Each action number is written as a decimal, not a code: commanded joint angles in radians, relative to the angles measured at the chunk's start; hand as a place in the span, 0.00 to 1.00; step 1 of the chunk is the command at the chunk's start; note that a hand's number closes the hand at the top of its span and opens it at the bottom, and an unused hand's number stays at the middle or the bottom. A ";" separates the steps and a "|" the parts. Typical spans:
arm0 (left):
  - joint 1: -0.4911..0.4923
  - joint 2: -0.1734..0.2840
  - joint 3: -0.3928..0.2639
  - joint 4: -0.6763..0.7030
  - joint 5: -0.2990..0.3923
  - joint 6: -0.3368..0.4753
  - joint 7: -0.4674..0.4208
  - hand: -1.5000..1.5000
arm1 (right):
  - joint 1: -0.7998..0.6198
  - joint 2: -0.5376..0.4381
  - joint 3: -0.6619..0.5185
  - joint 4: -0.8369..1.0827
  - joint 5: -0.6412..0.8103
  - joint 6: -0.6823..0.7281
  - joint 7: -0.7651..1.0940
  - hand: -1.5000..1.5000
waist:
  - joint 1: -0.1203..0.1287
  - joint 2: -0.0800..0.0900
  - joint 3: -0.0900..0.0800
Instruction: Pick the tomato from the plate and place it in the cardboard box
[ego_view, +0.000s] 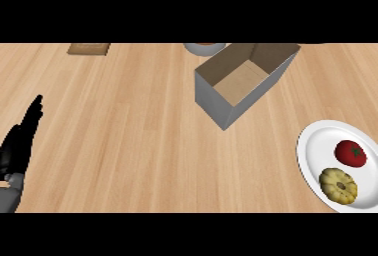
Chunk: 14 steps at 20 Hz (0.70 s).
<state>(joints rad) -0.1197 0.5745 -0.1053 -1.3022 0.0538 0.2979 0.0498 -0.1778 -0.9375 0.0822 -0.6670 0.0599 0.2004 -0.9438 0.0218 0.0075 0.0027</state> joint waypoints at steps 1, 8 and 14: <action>0.000 -0.019 -0.023 -0.031 -0.031 0.014 0.025 0.50 | -0.095 -0.065 0.081 0.042 0.127 0.054 0.026 0.00 | 0.010 -0.002 -0.001; 0.011 -0.040 0.003 -0.029 -0.054 0.005 0.025 0.50 | -0.245 -0.018 0.168 0.101 0.290 0.120 0.139 0.00 | -0.002 -0.005 -0.002; 0.012 -0.047 0.045 -0.051 -0.073 -0.013 0.059 0.50 | -0.287 0.053 0.184 0.153 0.406 0.077 0.184 0.00 | -0.011 -0.006 -0.002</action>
<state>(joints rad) -0.1127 0.5393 -0.0670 -1.2992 0.0087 0.2762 0.0482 -0.4342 -0.9012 0.2626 -0.5494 0.4023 0.2726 -0.7739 0.0168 0.0033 0.0006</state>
